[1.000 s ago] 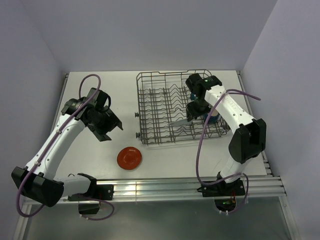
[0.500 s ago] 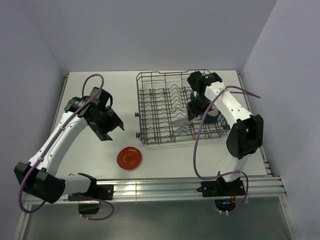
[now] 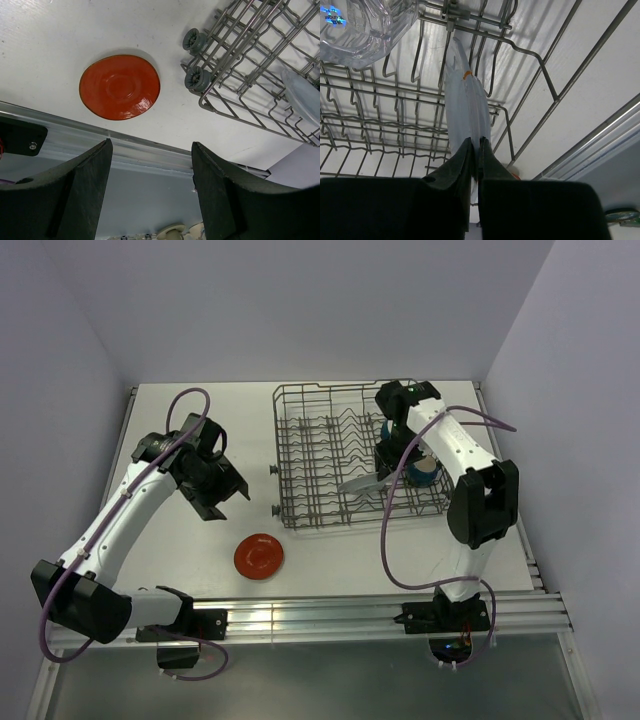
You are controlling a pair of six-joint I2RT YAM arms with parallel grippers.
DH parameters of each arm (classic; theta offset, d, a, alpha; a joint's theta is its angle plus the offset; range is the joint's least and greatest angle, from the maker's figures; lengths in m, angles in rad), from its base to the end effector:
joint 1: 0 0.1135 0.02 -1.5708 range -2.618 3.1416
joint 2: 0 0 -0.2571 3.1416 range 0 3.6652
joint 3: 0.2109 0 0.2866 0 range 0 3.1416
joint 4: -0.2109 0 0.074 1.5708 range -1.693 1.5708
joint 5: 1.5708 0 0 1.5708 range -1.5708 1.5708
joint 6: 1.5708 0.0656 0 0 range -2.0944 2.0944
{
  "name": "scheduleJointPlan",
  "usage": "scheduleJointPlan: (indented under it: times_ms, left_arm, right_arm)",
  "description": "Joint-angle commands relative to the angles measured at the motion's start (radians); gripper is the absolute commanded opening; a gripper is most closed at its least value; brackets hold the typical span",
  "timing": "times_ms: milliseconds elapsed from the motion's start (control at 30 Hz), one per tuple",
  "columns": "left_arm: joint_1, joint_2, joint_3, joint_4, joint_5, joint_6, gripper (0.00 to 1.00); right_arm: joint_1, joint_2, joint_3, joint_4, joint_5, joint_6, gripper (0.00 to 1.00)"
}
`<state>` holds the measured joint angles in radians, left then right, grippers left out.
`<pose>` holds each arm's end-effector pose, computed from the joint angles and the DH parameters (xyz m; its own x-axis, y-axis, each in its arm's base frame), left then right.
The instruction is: Load the mixed dishes into the dish rack
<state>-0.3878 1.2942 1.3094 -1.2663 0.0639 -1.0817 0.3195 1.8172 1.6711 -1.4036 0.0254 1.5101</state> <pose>0.2511 -0.1071 0.2927 -0.7624 -0.6402 -0.0941 -0.5898 0.7474 -0.3059 0.3534 0.1151 0.2418 -0.3705 0.9285 -0.0266 0.9284 0.3710 0.0195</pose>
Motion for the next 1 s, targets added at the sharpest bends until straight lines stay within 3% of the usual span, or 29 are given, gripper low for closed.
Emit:
scheduleJointPlan:
  times_ms: [0,33,233,467,700,967]
  left_arm:
    - [-0.003,0.007,0.024,0.021,0.013,0.006,0.7]
    - [-0.003,0.008,0.022,0.021,0.011,0.003,0.7]
    - [-0.003,0.004,0.011,0.027,0.017,-0.012,0.7]
    - [-0.005,-0.006,-0.006,0.031,0.017,-0.033,0.7]
    - [-0.005,0.001,-0.001,0.024,0.007,-0.049,0.7]
    - [-0.006,0.001,0.01,0.008,-0.004,-0.061,0.7]
  right_arm:
    - [-0.017,0.021,0.073,-0.043,0.028,-0.004,0.08]
    - [-0.022,0.028,0.084,-0.043,0.03,-0.004,0.18]
    - [-0.037,0.057,0.125,-0.043,0.033,-0.022,0.36]
    - [-0.051,0.082,0.171,-0.043,0.05,-0.056,0.4]
    - [-0.054,0.116,0.263,-0.043,0.079,-0.12,0.51]
    - [-0.054,0.177,0.374,-0.043,0.11,-0.205,0.52]
